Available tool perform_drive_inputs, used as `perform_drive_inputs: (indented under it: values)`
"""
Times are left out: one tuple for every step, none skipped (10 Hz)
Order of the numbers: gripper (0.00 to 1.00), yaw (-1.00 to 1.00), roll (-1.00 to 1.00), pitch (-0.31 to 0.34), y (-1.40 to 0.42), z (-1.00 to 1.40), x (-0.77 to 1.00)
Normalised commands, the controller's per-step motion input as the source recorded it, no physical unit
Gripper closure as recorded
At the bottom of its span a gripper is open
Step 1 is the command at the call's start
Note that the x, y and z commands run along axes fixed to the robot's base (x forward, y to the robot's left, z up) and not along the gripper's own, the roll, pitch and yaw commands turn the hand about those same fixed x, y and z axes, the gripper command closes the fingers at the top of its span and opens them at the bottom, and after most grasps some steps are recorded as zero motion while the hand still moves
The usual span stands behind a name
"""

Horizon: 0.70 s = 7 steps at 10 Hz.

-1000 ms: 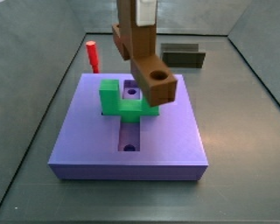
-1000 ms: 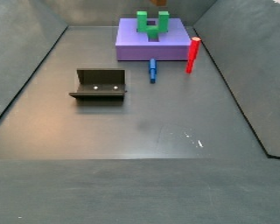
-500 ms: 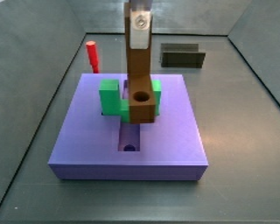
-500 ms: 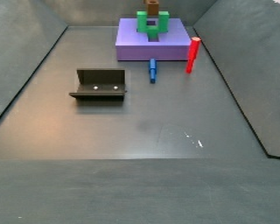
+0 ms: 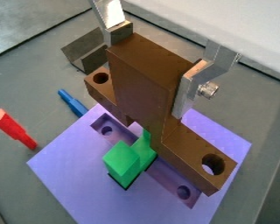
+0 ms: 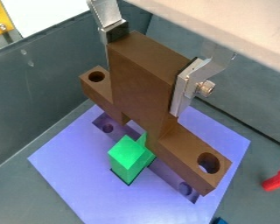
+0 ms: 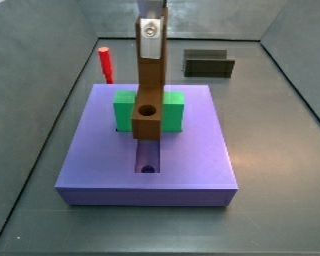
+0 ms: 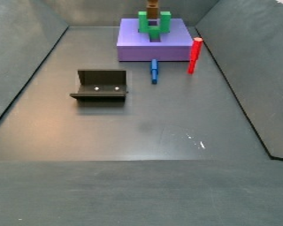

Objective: Pick up the brown object. Move up. Place the brown object on the fixture. Regrasp the brown object. Move to above the board. Insert the brown object.
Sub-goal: Insert the brown object.

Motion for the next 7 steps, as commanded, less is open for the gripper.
perform_drive_inputs:
  values:
    - [1.0, 0.12, 0.0, -0.019, 0.0, -0.13, -0.03]
    - [1.0, 0.13, 0.0, -0.006, 0.0, -0.15, 0.0]
    - [1.0, 0.15, 0.01, 0.0, 0.0, -0.13, 0.0]
    - [1.0, 0.22, 0.02, 0.0, 0.0, -0.15, 0.0]
    - [1.0, 0.21, 0.0, 0.0, 0.0, -0.15, 0.0]
    - [1.0, 0.14, 0.0, 0.0, 0.0, -0.16, 0.0]
    - [1.0, 0.07, 0.0, -0.014, 0.0, -0.2, -0.01]
